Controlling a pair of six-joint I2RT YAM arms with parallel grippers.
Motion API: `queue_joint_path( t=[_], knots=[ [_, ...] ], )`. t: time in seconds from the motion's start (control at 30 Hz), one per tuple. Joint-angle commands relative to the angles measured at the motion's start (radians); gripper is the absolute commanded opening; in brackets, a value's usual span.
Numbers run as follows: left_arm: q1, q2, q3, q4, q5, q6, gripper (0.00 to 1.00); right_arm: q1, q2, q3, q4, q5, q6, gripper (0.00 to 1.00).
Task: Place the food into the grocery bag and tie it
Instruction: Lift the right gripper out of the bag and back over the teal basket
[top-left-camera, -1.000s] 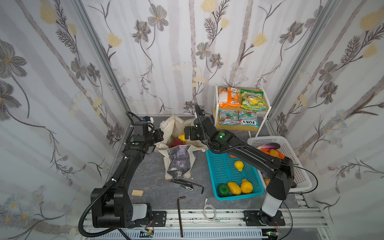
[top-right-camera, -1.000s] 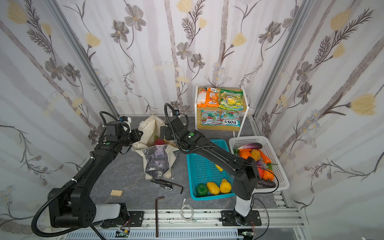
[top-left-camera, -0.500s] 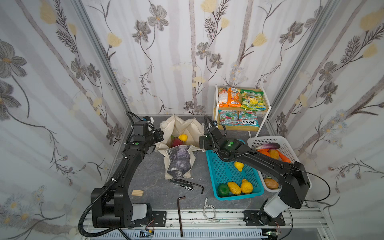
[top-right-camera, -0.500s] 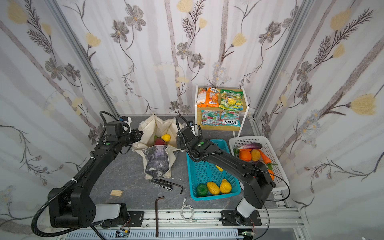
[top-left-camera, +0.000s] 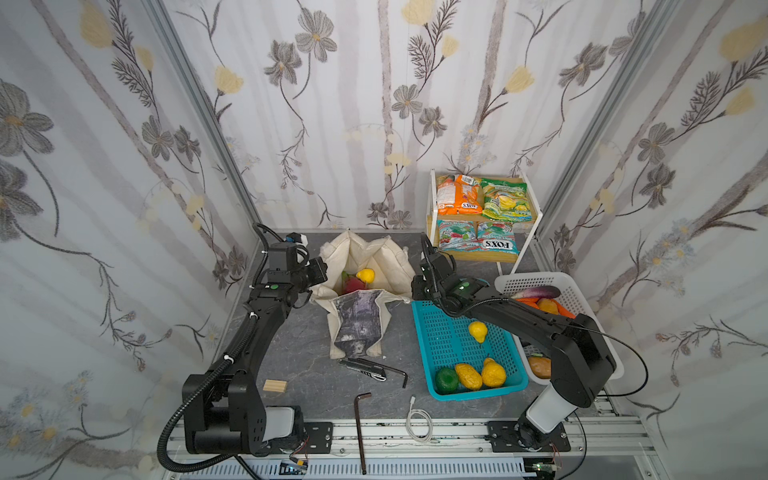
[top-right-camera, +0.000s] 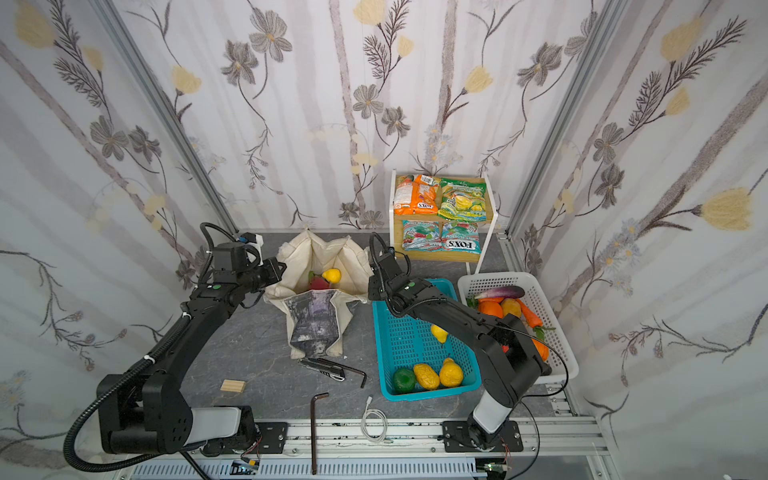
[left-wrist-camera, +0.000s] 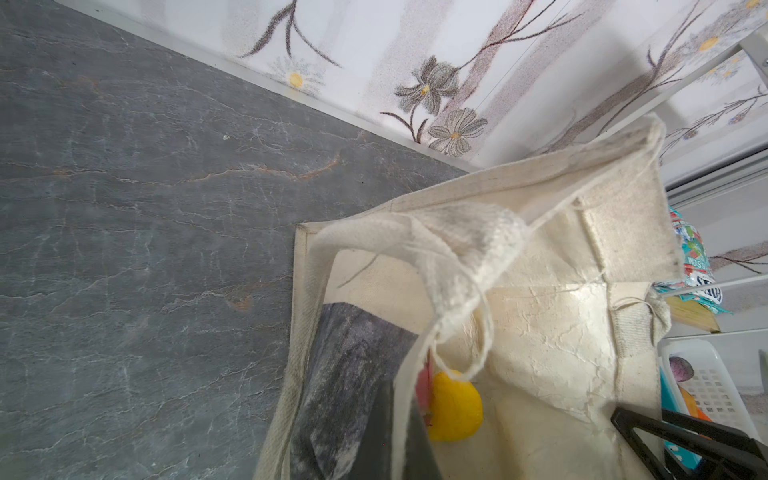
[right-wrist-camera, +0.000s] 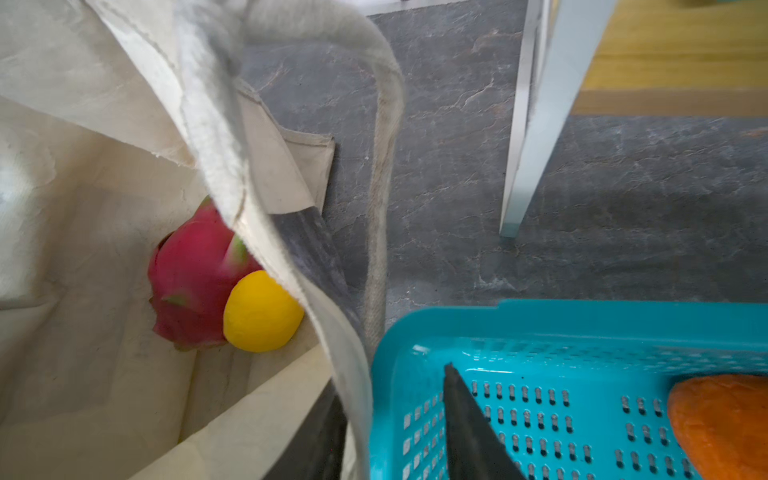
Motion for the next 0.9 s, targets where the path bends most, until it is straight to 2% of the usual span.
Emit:
queue_joint_path(
  t=[0.0,0.1,0.17,0.27,0.33,0.5,0.63,0.7,0.87],
  knots=[
    [0.000,0.003,0.019,0.000,-0.027,0.011,0.00,0.007,-0.003,0.005,0.121,-0.105,0.007,0.16],
    [0.000,0.017,0.067,0.000,0.001,-0.018,0.00,0.020,-0.015,0.057,0.109,-0.091,0.001,0.10],
    [-0.004,0.027,0.106,0.000,-0.005,-0.035,0.00,0.018,-0.013,0.112,0.079,-0.115,-0.006,0.00],
    [-0.007,0.039,0.146,0.000,-0.013,-0.045,0.00,0.011,0.008,0.195,0.054,-0.187,-0.004,0.00],
    [-0.009,0.048,0.171,0.000,0.001,-0.058,0.00,0.010,0.008,0.222,0.057,-0.187,0.004,0.00],
    [-0.009,0.057,0.213,0.000,0.024,-0.088,0.00,-0.004,-0.039,0.218,0.037,-0.100,0.016,0.00],
    [-0.009,0.038,0.219,-0.006,-0.076,-0.083,0.00,-0.048,-0.098,0.179,0.019,-0.084,-0.001,0.00],
    [-0.009,0.033,0.214,-0.006,-0.092,-0.086,0.00,-0.067,-0.126,0.158,0.012,-0.057,-0.019,0.00],
    [-0.018,0.069,0.201,-0.005,0.024,-0.101,0.00,-0.071,-0.117,0.150,-0.008,-0.044,-0.042,0.00]
  ],
)
